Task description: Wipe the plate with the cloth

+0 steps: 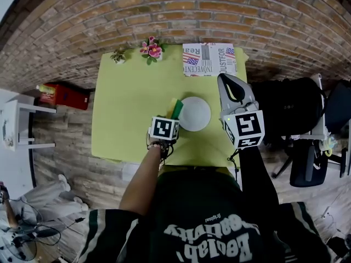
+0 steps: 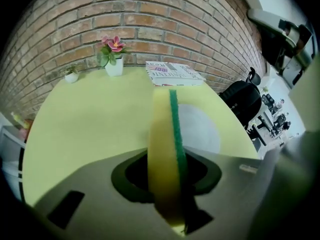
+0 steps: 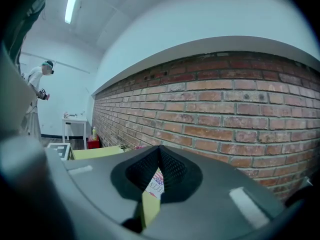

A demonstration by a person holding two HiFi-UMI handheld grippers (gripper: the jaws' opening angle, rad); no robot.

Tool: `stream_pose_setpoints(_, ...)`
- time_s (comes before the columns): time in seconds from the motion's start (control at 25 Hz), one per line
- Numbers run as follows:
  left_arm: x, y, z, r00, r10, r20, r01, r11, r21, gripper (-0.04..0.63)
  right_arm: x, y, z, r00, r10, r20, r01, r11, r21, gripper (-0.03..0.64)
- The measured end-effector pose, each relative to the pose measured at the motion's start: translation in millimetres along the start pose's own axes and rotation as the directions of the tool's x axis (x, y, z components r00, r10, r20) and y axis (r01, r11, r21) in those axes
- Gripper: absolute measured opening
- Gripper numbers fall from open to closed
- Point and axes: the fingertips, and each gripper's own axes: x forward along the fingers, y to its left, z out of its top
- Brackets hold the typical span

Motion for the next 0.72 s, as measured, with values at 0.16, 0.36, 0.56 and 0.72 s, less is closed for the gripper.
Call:
stream_pose_setpoints(0.16, -1.3, 1.4, -3.5, 1.000, 0.005, 0.003, -0.004, 1.000, -0.009, 0.138, 1.5, 2.3, 0.5, 1.000, 0.010, 0.003, -0.010, 1.000, 0.001, 0.014)
stream_pose_setpoints(0.36, -5.1, -8.7, 0.8, 1.000, -0.020, 0.020, 0.020, 1.000, 0.003, 0.138, 3.1, 5.1, 0.7, 1.000, 0.021, 0.001, -0.021, 1.000, -0.002, 0.014)
stream_pose_setpoints(0.56, -2.1, -44.9, 7.1, 0.994, -0.109, 0.014, 0.108, 0.993, 0.043, 0.138, 0.4, 1.3, -2.5, 1.000, 0.013, -0.007, -0.013, 1.000, -0.005, 0.014)
stream_pose_setpoints(0.72, 5.6, -77.9, 9.7, 0.986, -0.168, -0.015, 0.169, 0.979, 0.113, 0.138, -2.4, -2.9, -3.9, 1.000, 0.002, -0.012, -0.002, 1.000, -0.009, 0.014)
